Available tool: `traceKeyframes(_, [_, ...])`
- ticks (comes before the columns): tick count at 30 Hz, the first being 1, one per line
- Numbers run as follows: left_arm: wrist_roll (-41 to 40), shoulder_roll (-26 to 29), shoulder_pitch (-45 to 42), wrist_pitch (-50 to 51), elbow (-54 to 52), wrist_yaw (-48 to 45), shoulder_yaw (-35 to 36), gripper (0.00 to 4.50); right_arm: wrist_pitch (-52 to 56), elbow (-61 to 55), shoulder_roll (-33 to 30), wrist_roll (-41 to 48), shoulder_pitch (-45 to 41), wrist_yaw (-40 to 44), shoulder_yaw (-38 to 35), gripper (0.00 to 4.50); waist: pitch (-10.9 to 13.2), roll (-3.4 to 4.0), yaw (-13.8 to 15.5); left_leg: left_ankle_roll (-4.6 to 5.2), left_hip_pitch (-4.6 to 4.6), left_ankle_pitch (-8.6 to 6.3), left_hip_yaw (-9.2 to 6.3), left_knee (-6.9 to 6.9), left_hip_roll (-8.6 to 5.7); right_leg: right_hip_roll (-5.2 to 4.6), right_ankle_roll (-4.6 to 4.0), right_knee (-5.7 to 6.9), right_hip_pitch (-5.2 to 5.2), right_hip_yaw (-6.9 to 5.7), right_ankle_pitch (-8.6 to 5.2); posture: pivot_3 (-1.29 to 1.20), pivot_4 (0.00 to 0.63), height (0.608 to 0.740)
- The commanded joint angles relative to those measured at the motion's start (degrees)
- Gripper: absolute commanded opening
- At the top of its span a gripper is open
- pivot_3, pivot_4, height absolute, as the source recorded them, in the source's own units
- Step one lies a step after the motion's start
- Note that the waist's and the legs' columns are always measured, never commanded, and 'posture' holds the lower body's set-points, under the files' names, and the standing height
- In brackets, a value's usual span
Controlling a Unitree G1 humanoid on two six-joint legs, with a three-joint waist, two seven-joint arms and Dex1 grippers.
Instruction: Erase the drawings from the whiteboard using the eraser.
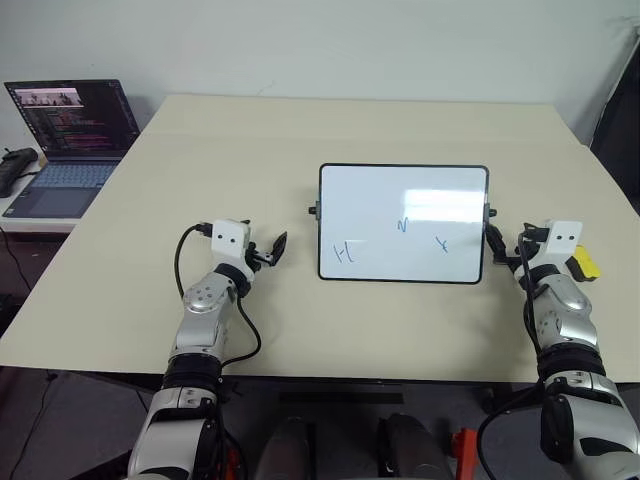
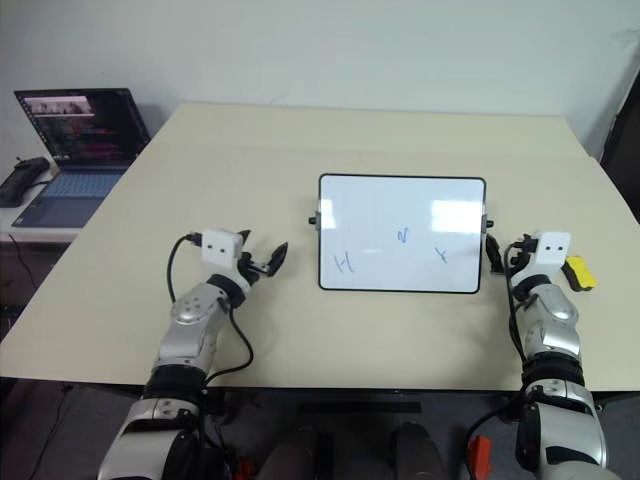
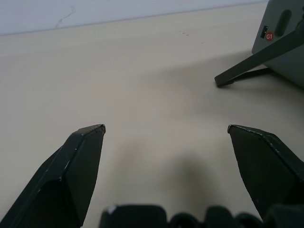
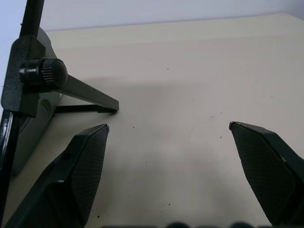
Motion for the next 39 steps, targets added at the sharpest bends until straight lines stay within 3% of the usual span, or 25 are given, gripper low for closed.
traceKeyframes(1, [-0.9, -0.2, -1.7, -1.8, -0.1, -0.5, 0.3, 4.50, -0.6, -0.9, -0.9, 0.8, -1.2, 0.3, -0.9, 4.45, 0.0, 0.00, 0.0, 0.00, 0.00, 0.00, 0.00, 0.00, 0.00, 0.00, 0.00, 0.00, 0.00, 0.00, 0.00, 0.00, 0.150, 0.740])
traceKeyframes(8, [-2.3, 0.4, -2.2, -0.8, -1.1, -3.4, 0.4, 4.50, 0.0, -2.2, -2.2, 1.3, 0.2, 0.6, -1.5, 4.45, 0.0, 0.00, 0.0, 0.00, -0.01, 0.00, 0.01, 0.00, 0.00, 0.00, 0.00, -0.01, 0.00, 0.00, 0.00, 0.00, 0.150, 0.740])
traceKeyframes(13, [-5.7, 4.3, -0.6, 2.8, -5.2, -12.1, 0.2, 4.50, 2.5, -6.4, -4.4, 2.8, 3.1, 1.2, -2.6, 4.45, 0.0, 0.01, -0.1, 0.00, -0.01, 0.00, 0.00, -0.03, 0.00, 0.00, 0.00, -0.01, -0.01, -0.01, 0.00, 0.00, 0.150, 0.740])
traceKeyframes(16, [-10.1, 9.7, 1.4, 9.1, -11.5, -20.4, 0.6, 4.50, 6.3, -10.8, -6.5, 3.9, 5.1, 2.6, -3.2, 4.45, 0.0, 0.02, -0.2, 0.00, 0.00, 0.00, 0.05, -0.09, 0.01, 0.00, 0.00, -0.02, -0.03, 0.04, 0.00, 0.00, 0.150, 0.740])
traceKeyframes(20, [-22.6, 19.3, 3.9, 25.1, -26.8, -32.9, 1.4, 4.50, 14.2, -18.6, -11.4, 6.6, 7.7, 6.6, -3.9, 4.45, 0.1, 0.11, -0.5, 0.00, -0.02, 0.00, 0.07, -0.18, 0.05, 0.00, -0.04, -0.01, -0.10, 0.05, -0.03, 0.00, 0.150, 0.740])
traceKeyframes(22, [-27.4, 21.5, 2.9, 31.1, -32.8, -35.0, 0.7, 4.50, 17.3, -21.4, -14.0, 7.8, 9.6, 8.2, -4.7, 4.45, 0.1, 0.12, -0.4, 0.00, 0.00, 0.00, 0.08, -0.21, 0.04, -0.02, -0.04, -0.05, -0.07, 0.05, -0.03, 0.00, 0.150, 0.740])
traceKeyframes(25, [-31.3, 19.8, -1.4, 36.7, -37.8, -34.7, -2.1, 4.50, 20.7, -22.8, -17.3, 9.6, 11.6, 8.6, -8.1, 4.45, 0.1, 0.13, 0.6, 0.00, 0.02, 0.00, 0.04, -0.20, 0.02, -0.05, -0.01, -0.12, 0.04, -0.01, -0.05, 0.00, 0.150, 0.740])
traceKeyframes(31, [-25.1, 10.5, -6.8, 34.8, -35.6, -34.1, -14.1, 4.50, 27.3, -16.3, -22.0, 10.5, 12.0, 4.7, -14.1, 4.45, 0.1, 0.16, 0.6, 0.00, 0.00, 0.00, 0.14, -0.20, -0.02, -0.08, 0.04, -0.36, 0.11, 0.02, -0.06, 0.00, 0.150, 0.740])
traceKeyframes(39, [-19.6, 3.7, -8.1, 30.3, -31.6, -37.0, -21.5, 4.50, 24.8, -3.0, -24.7, 6.1, 6.5, 8.9, -9.6, 4.45, 0.0, 0.26, -1.2, 0.01, 0.11, 0.00, 0.48, -0.54, 0.04, -0.05, 0.04, -0.63, 0.06, 0.29, -0.05, 0.00, 0.150, 0.740])
